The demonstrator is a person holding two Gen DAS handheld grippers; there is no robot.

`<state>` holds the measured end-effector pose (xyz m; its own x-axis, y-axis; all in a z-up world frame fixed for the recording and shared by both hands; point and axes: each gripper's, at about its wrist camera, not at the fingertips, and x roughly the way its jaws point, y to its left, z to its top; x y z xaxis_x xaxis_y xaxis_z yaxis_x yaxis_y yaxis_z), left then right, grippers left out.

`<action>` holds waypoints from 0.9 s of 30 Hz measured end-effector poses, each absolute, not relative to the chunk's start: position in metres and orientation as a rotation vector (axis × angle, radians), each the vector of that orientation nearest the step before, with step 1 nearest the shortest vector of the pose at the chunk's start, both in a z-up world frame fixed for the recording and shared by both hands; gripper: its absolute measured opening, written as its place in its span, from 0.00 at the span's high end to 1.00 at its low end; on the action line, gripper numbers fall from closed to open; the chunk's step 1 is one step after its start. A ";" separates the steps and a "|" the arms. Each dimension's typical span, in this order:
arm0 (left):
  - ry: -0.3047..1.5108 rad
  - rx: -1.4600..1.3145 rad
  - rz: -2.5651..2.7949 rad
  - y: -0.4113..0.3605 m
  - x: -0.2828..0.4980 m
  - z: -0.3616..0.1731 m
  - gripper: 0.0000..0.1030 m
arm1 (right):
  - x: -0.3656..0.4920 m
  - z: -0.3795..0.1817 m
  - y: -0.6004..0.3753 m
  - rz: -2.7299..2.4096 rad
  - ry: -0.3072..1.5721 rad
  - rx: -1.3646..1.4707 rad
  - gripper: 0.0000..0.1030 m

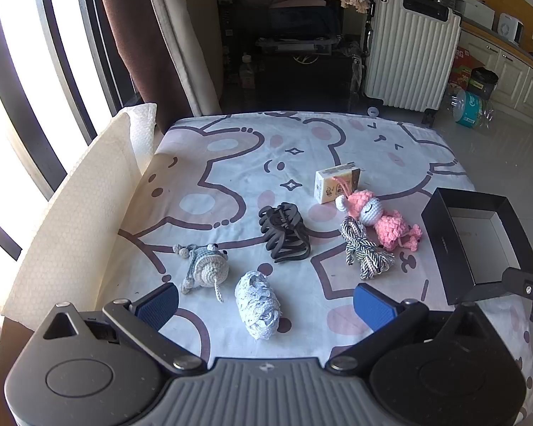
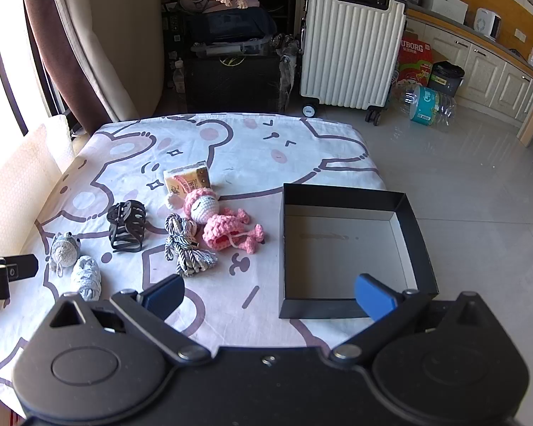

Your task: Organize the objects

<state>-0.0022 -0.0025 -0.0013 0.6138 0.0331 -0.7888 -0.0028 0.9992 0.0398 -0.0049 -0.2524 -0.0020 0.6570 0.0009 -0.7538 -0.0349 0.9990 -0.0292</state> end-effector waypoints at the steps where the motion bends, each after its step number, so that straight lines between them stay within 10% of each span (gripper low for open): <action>1: 0.910 0.036 0.020 -0.003 -0.002 -0.001 0.00 | -0.005 -0.002 -0.252 0.020 0.854 -0.042 0.00; 27: 0.911 0.036 0.021 -0.004 -0.002 -0.001 0.00 | -0.006 -0.004 -0.252 0.018 0.858 -0.042 0.00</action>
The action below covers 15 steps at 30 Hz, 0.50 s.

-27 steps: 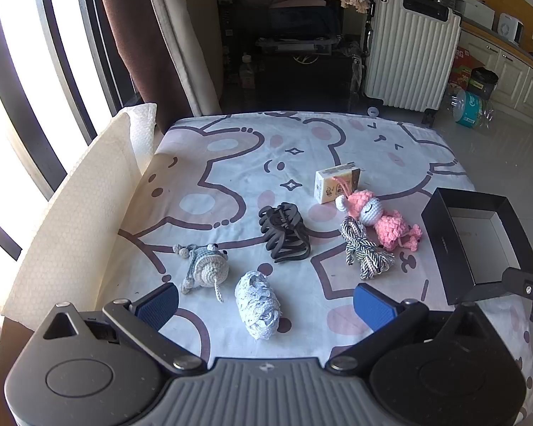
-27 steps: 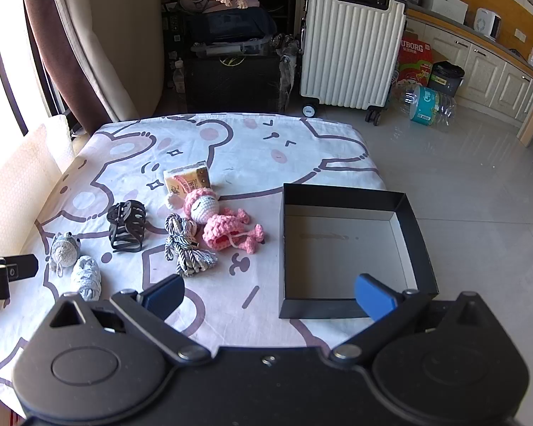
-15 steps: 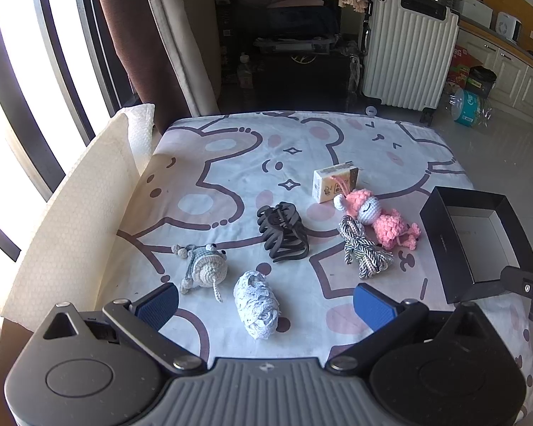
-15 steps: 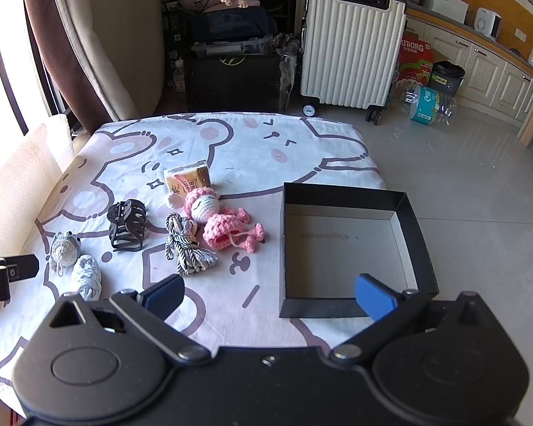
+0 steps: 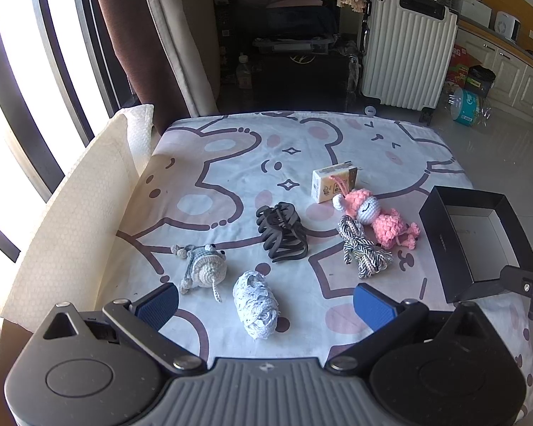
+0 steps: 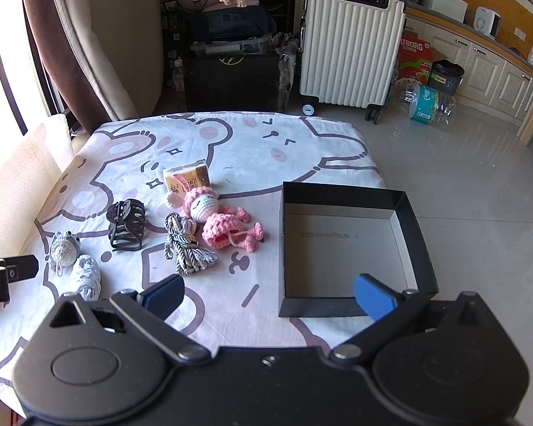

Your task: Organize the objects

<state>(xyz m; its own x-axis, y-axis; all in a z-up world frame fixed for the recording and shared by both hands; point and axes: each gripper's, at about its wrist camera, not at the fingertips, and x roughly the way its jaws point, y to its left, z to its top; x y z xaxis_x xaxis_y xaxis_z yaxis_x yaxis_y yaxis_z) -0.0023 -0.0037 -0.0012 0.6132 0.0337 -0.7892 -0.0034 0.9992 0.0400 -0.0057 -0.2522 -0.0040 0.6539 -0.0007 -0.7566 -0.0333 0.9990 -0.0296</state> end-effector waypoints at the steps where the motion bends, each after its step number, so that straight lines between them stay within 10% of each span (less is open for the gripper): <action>1: 0.911 0.036 0.021 -0.004 -0.002 -0.001 0.00 | -0.006 -0.004 -0.252 0.019 0.858 -0.042 0.00; 15: 0.911 0.036 0.023 -0.006 -0.003 -0.002 0.00 | -0.006 -0.004 -0.253 0.019 0.859 -0.041 0.00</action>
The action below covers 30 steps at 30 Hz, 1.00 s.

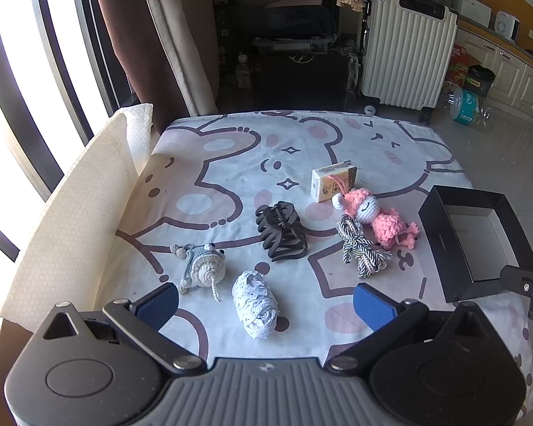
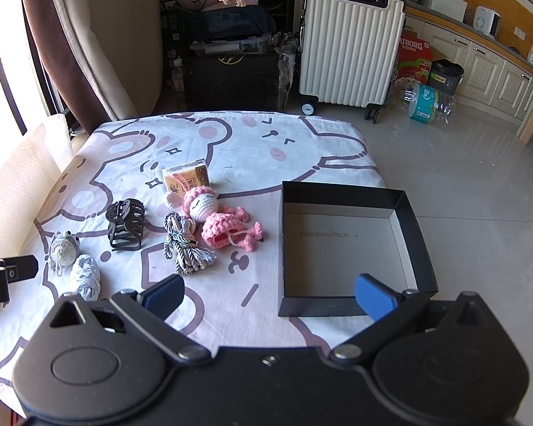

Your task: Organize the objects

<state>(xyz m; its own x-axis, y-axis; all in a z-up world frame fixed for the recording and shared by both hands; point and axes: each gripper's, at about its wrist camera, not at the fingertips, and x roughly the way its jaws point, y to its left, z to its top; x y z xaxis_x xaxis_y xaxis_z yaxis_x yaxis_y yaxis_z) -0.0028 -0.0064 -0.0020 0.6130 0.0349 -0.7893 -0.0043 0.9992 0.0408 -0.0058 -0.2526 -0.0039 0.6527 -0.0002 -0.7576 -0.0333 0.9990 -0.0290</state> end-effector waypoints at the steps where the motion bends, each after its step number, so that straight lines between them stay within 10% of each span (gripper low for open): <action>1: 0.910 0.036 0.023 -0.006 -0.003 -0.002 0.00 | -0.006 -0.004 -0.253 0.019 0.860 -0.041 0.00; 30: 0.911 0.035 0.022 -0.009 -0.003 -0.002 0.00 | -0.006 -0.006 -0.253 0.017 0.863 -0.037 0.00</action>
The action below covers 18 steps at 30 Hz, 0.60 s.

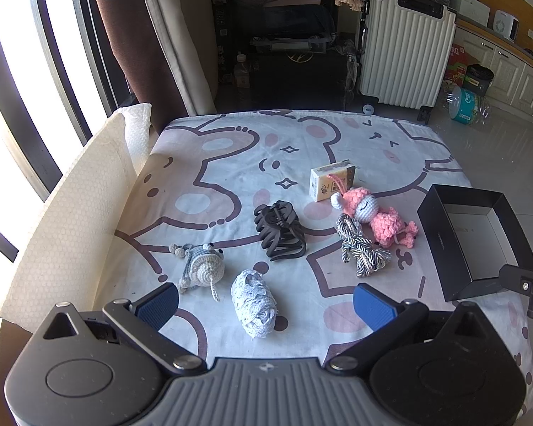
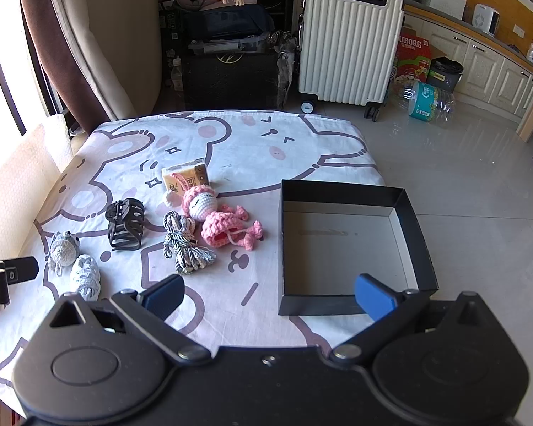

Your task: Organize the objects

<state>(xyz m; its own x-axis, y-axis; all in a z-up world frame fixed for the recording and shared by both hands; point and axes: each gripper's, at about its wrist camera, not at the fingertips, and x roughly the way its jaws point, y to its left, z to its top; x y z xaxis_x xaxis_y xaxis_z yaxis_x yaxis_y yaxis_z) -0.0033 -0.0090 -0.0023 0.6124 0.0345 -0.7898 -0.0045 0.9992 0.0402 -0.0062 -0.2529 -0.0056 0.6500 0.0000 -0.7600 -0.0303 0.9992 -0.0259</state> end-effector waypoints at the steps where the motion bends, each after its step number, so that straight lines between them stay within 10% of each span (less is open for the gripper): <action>1: 0.912 0.036 0.022 -0.008 -0.003 -0.002 0.00 | -0.006 -0.006 -0.253 0.017 0.863 -0.038 0.00; 18: 0.904 0.038 0.026 -0.010 -0.004 -0.002 0.00 | -0.006 -0.006 -0.252 0.017 0.863 -0.037 0.00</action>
